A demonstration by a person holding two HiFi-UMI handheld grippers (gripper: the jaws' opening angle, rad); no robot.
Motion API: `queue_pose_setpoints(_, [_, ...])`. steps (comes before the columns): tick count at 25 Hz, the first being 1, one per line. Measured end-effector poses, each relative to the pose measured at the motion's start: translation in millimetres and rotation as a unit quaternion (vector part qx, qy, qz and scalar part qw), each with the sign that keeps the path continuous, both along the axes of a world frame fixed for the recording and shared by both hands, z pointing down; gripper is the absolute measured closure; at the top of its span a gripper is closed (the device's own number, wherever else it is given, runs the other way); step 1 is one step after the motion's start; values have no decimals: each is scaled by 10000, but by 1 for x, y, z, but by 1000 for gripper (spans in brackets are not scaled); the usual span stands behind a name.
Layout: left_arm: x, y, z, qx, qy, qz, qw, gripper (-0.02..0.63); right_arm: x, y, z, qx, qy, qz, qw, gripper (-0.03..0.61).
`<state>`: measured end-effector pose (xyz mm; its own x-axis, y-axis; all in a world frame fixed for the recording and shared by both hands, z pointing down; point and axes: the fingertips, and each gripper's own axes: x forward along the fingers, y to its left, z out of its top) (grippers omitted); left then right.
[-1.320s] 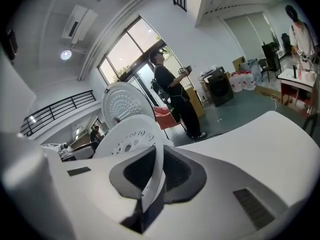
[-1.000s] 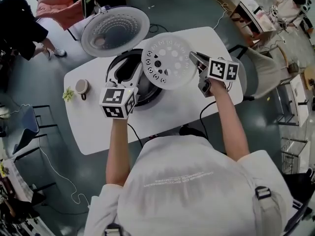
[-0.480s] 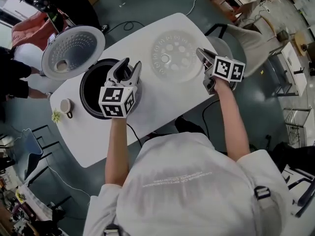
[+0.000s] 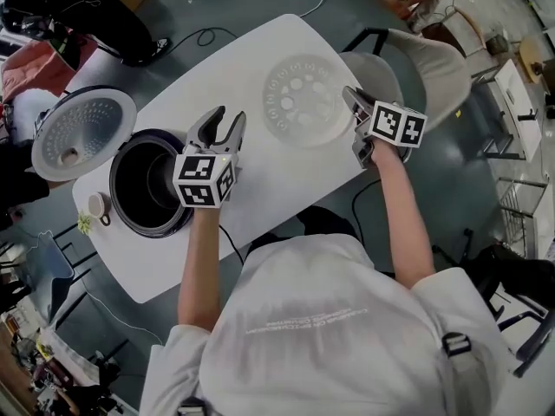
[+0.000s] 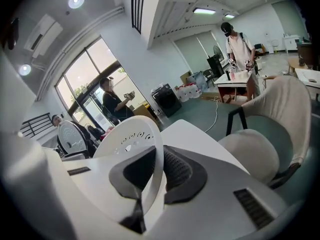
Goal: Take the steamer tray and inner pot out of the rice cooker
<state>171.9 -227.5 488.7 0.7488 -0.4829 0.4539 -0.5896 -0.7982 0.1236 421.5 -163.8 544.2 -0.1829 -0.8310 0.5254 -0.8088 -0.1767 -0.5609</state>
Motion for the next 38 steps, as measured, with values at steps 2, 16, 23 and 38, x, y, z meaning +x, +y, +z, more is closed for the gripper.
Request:
queue_pose_setpoints(2, [15, -6, 12, -76, -60, -73, 9999, 434, 16, -8, 17, -124, -102, 15, 9999, 523])
queue_pose_setpoints(16, [-7, -49, 70, -590, -337, -784, 9946, 434, 21, -102, 137, -926, -60, -138, 9956, 523])
queue_pose_setpoints(23, [-22, -44, 75, -656, -392, -862, 9933, 434, 19, -114, 168, -1122, 122, -39, 9936, 522])
queue_pose_setpoints(38, [-26, -18, 53, -520, -239, -806, 9951, 434, 25, -114, 155, -822, 529, -15, 9952, 396])
